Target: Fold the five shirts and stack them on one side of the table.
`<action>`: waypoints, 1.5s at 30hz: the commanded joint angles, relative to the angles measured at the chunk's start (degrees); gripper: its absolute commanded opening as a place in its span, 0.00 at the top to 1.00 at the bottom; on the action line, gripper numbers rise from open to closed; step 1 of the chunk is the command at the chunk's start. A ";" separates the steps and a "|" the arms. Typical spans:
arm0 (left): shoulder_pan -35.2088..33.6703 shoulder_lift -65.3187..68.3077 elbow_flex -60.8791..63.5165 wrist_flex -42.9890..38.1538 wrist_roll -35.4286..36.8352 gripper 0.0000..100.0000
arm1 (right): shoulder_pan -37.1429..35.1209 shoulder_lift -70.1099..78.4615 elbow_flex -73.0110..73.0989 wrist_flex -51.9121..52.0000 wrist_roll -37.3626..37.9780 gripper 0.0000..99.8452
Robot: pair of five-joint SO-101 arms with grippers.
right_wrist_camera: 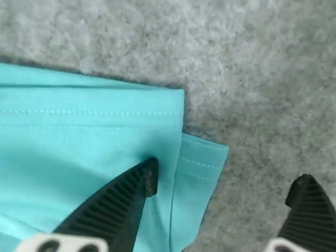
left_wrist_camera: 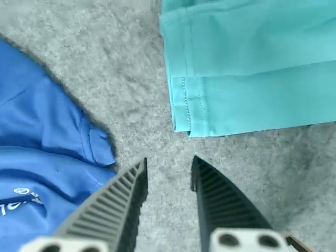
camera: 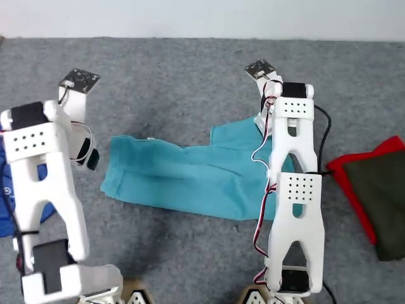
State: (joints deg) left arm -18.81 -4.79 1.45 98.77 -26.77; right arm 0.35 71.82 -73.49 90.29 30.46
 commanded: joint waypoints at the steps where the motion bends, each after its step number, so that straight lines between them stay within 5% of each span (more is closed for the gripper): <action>1: 0.35 -4.84 0.92 1.76 -0.53 0.87 | -0.57 1.01 -0.18 -1.36 3.16 0.62; 7: 0.53 -7.38 6.02 1.76 -0.44 0.87 | -1.45 1.10 -0.09 -1.10 12.75 1.00; 10: 0.44 -8.70 8.13 1.76 -0.44 0.87 | -1.27 1.10 -0.09 -0.31 12.48 0.93; 32: 0.26 -12.92 12.79 1.76 -0.44 0.87 | 0.04 -9.71 -9.49 12.97 12.13 0.99; 40: 0.26 -12.92 18.51 1.67 -0.44 0.87 | -0.13 -24.48 12.66 12.88 12.84 0.99; 45: 0.53 -12.92 18.42 1.67 -0.53 0.87 | -1.36 -36.88 35.16 12.79 21.01 0.99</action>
State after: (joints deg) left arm -18.81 -15.60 19.91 98.77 -26.77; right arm -0.18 44.84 -49.32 100.66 47.52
